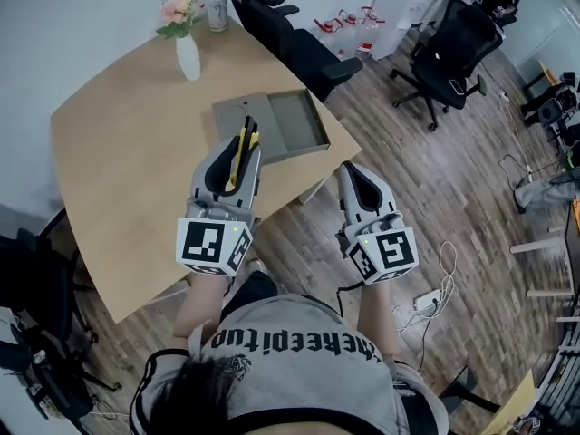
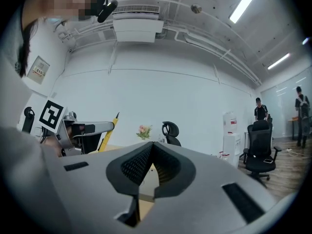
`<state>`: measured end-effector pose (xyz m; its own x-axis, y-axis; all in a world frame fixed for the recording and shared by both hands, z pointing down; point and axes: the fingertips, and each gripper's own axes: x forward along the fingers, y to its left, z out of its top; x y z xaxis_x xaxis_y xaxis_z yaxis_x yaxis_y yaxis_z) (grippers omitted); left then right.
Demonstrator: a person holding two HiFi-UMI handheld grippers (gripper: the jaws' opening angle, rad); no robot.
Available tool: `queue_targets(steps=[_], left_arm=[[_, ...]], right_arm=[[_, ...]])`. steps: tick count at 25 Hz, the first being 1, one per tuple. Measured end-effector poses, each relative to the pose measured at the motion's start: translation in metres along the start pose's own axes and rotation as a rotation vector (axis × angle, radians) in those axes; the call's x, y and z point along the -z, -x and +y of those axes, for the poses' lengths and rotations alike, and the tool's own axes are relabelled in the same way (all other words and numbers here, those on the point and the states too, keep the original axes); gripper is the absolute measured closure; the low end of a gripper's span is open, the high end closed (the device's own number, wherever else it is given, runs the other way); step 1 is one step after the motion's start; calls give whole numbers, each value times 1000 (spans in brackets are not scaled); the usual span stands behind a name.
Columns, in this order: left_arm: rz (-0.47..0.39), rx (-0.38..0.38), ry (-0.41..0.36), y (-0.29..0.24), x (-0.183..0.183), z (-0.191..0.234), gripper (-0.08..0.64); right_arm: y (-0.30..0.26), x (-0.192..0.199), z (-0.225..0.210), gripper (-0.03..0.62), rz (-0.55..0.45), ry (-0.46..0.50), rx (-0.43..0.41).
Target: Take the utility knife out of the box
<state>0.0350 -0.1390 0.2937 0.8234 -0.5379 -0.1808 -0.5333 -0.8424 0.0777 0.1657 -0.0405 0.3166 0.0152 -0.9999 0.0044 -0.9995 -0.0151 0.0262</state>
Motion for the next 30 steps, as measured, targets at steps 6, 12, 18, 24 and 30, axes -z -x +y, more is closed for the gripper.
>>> queue_targets(steps=[6, 12, 18, 24, 30], left_arm=[[-18, -31, -3, 21, -4, -31, 434], [-30, -58, -12, 43, -10, -61, 434], [-39, -83, -26, 67, -11, -89, 434], [-48, -112, -40, 88, -12, -109, 434], [-51, -128, -47, 98, -13, -113, 434]], right_arm=[[33, 0, -2, 586, -7, -5, -33], [67, -2, -6, 586, -10, -9, -53], [101, 3, -4, 586, -7, -10, -81], [124, 8, 0, 586, 1, -13, -111], [130, 8, 7, 586, 0, 1, -135]])
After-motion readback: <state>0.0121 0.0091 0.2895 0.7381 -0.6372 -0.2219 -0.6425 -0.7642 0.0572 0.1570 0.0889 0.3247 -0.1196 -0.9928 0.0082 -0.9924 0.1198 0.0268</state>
